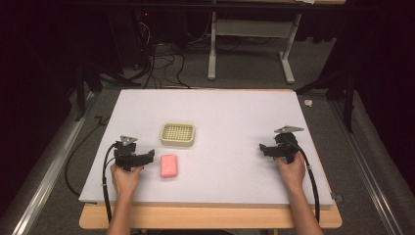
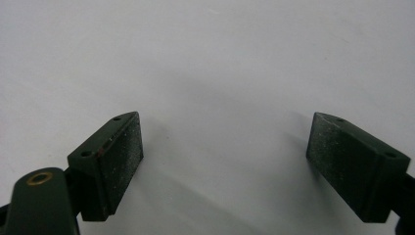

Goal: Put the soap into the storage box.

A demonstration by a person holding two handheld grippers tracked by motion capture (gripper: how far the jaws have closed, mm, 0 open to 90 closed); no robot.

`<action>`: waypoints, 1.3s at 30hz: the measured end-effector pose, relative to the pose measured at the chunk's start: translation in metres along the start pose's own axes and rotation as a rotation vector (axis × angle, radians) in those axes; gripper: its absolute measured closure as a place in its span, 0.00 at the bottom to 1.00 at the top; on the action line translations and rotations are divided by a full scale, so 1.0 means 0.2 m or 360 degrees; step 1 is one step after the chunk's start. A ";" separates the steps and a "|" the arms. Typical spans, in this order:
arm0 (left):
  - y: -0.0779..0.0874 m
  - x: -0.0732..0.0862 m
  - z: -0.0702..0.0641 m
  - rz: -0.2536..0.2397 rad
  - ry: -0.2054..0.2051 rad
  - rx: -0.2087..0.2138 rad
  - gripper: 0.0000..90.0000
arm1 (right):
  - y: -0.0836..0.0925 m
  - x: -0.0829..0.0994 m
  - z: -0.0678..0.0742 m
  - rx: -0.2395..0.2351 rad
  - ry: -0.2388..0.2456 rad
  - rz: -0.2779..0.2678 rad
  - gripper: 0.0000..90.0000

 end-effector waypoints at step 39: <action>0.26 0.11 -0.26 -0.0167 -0.0400 0.0329 0.00 | 0.00 0.00 0.00 0.0001 0.0001 0.0000 0.16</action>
Point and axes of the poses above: each handheld gripper's, and its own axes: y roughly backward along the jaws, x roughly out of its underside, z roughly to its left, the point moved 3 cm from there along -y, roughly forward along the jaws, and after that the axes turned 11 degrees about -x, right-handed, at the moved point
